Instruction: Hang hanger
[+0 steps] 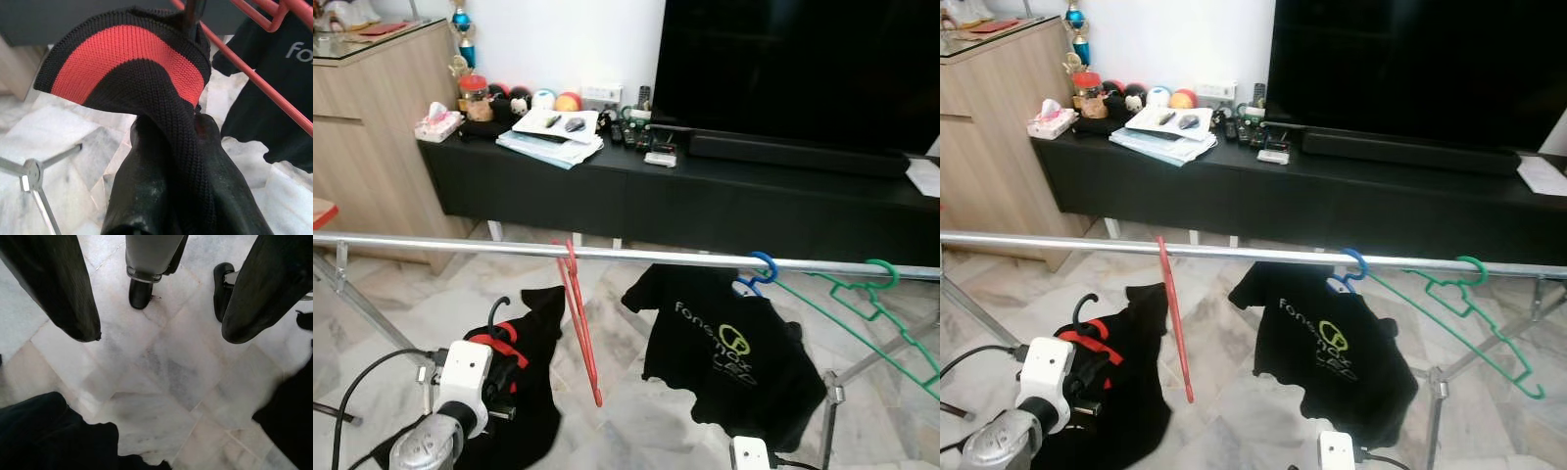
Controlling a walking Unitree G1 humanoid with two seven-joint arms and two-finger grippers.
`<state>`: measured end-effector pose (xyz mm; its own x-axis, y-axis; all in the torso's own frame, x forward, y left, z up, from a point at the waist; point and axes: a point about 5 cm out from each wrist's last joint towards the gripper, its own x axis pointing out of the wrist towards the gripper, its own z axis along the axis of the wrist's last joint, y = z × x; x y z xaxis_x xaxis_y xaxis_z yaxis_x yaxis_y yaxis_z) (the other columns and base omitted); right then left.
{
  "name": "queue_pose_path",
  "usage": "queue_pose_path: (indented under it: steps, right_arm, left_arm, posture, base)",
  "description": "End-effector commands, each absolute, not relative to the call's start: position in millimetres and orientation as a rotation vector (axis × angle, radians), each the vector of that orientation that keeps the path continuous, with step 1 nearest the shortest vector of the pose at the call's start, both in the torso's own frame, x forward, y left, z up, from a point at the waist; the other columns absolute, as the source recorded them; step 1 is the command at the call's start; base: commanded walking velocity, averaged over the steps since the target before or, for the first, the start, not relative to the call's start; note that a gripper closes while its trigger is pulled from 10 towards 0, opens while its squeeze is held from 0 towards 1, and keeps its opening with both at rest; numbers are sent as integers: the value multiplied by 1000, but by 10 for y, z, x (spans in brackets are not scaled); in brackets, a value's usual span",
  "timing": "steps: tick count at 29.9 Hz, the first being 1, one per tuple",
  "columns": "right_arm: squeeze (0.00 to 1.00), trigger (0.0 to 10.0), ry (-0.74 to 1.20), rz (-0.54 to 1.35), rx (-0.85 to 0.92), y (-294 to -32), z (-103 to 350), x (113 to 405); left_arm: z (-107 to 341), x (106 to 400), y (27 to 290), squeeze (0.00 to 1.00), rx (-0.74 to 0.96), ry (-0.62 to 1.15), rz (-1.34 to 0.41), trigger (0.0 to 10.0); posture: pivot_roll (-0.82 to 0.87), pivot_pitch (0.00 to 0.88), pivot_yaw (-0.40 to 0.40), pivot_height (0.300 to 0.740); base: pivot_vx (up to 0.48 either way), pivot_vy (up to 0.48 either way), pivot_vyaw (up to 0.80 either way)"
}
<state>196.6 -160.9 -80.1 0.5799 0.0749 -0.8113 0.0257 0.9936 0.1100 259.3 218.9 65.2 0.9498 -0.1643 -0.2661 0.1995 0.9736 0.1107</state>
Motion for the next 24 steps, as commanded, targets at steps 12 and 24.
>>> queue_pose_path:
  steps: [12, 24]
  right_arm:
    - [0, 10000, 954, 17, 133, -1598, -793, 1986]
    - [0, 10000, 951, 10, 137, -1607, -788, 1996]
  left_arm:
    - [896, 3224, 2027, 0, 270, 233, -198, 10000]
    - [1024, 3522, 1895, 0, 255, 207, -140, 10000]
  posture:
    - [139, 94, -41, 740]
    - [132, 85, -44, 740]
  base:
    - [0, 0, 0]
    - [0, 0, 0]
